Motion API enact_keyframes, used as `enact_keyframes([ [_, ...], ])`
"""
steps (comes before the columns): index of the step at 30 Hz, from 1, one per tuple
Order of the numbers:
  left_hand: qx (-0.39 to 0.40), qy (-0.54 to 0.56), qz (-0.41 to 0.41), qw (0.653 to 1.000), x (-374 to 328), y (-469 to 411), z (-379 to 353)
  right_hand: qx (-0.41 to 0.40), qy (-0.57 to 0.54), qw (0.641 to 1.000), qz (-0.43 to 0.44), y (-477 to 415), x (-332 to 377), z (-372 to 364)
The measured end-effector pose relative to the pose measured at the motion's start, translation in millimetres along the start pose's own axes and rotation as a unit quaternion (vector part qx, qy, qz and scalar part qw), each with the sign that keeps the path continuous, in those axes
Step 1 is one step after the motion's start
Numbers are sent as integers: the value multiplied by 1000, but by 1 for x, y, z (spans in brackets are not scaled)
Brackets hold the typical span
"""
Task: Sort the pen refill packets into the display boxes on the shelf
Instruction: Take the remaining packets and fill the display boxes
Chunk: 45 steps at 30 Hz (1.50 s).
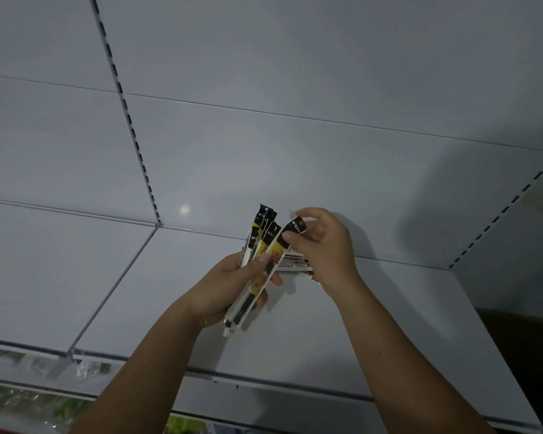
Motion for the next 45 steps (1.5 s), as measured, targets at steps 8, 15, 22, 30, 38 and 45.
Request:
enact_keyframes([
  [8,9,2,9,1000,-1,0,3,-31,-9,999,15,-7,3,-7],
  [15,-47,44,-15,998,-5,-6,6,28,20,999,28,-10,8,-23],
  [22,-79,128,-9,989,2,0,18,40,228,973,-15,-16,-21,31],
  [30,-183,129,-28,974,8,-4,27,104,426,896,64,-18,-42,14],
  [38,-203,151,-31,967,10,-5,33,154,517,842,20,-32,-69,-4],
  [45,-192,123,-24,973,11,-2,32,216,485,846,48,-28,-80,8],
])
Point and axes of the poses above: each hand's wrist, its own y-axis away from the middle knuckle, its own z-axis out of the back of the hand, x = y × z, the point moved 3 cm from there along -y, towards the middle knuckle, and after that the axes turned 2 degrees about x, right-handed, at the moved point
